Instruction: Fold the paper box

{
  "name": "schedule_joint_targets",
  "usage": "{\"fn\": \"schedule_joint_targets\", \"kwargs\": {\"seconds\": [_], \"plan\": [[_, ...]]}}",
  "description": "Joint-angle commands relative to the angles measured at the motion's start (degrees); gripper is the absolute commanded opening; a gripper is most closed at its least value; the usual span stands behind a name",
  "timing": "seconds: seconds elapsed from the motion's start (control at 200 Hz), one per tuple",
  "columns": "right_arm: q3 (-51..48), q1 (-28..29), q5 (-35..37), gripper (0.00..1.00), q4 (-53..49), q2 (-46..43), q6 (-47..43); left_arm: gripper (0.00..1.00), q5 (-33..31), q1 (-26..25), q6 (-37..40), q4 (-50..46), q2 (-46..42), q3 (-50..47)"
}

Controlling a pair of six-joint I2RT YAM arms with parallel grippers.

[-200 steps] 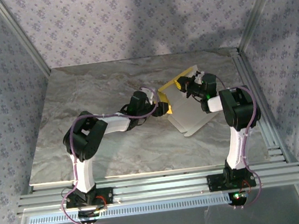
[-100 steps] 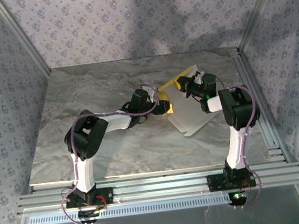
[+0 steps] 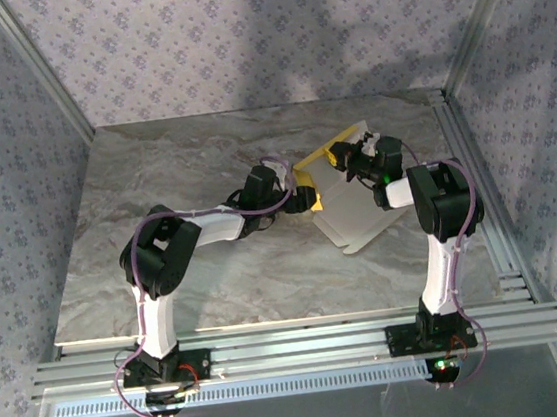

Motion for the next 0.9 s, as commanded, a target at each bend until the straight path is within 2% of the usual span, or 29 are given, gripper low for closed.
{"fn": "schedule_joint_targets", "kwargs": {"seconds": [0.0,0.365,0.705,0.895], "plan": [[0.8,0.4,-0.8,0.00,-1.8,1.1,0.6,0.80,1.8,0.0,-0.8,2.8,-2.8,0.4],[0.8,0.7,-0.7,0.00,-1.6,1.4,0.9,0.78,1.3,-0.2,0.2,1.5,-2.6,1.7],[0.6,1.3,-0.3,0.00,-1.2,1.2,1.4,0.74,-5.2,-1.7,3.1,-6.4,-0.7,6.5],[0.7,1.5,0.2,0.00,-0.3,1.7,2.3,0.72,-12.7,-4.1,5.5,-14.2,0.4,10.8]]}}
